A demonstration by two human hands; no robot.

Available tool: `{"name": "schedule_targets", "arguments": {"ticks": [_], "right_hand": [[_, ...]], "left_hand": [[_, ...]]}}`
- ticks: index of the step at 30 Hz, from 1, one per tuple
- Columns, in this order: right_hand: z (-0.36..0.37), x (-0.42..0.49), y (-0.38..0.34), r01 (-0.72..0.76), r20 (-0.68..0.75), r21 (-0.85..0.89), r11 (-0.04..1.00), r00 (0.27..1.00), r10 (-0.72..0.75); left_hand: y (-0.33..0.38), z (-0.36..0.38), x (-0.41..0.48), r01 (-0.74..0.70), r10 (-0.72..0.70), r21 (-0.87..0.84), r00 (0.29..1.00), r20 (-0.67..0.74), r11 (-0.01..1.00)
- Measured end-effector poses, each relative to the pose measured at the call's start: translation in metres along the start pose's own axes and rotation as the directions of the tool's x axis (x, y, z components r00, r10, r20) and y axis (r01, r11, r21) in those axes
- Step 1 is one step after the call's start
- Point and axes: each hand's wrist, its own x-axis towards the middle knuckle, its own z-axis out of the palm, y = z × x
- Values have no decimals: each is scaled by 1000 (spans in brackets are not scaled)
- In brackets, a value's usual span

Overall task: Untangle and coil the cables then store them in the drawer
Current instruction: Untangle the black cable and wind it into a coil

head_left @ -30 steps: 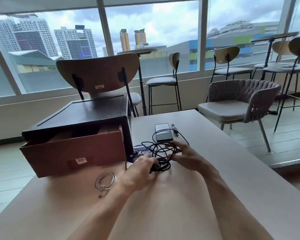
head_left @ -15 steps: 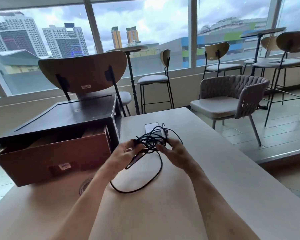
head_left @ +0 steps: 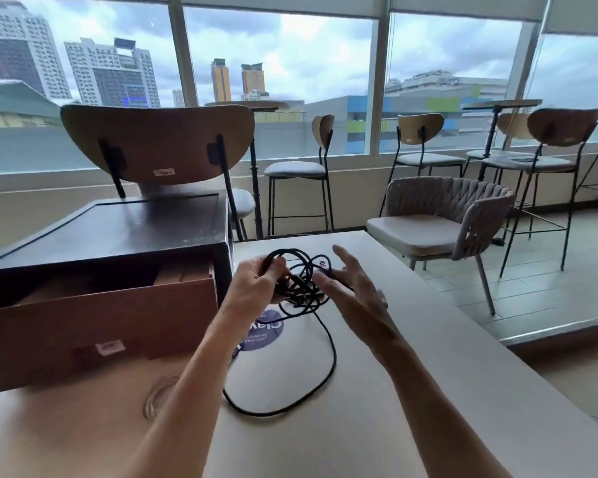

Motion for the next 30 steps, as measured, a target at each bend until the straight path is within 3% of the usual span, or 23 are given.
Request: {"name": "schedule_targets", "arguments": {"ticks": [4,7,10,13,15,18,22,27,30], "right_hand": [[10,4,-14,124,-2,164,979,992,-126],[17,20,-24,97,-33,210,973,995,-92],[20,44,-32,90,-113,256,963,992,-63],[23,59,-35,98,-175,339,936,984,-40],[27,62,-33,35,-112,417,908,994,13],[28,61,-37,-18,-18,481,877,999,30],[23,59,-42,-52,71,384,922,997,27],[8,53,-53,-28,313,318,947,947,-77],[9,48,-65,46,308,325,945,939,-152]], "left_hand": [[6,1,-1,-11,8,-107,1000,-29,994],[13,-5,0,16,-26,-201,999,-44,980],[17,-16,2,83,-59,-391,996,72,917],[14,-26,6,-31,68,-328,993,102,944],[14,-29,9,-111,119,-207,993,27,972],[16,-35,10,-159,147,-177,986,-78,971],[15,-38,10,-217,190,-150,967,-172,965],[21,-42,9,-265,209,-183,938,-278,947],[28,-44,5,-243,199,-189,954,-224,952]]}}
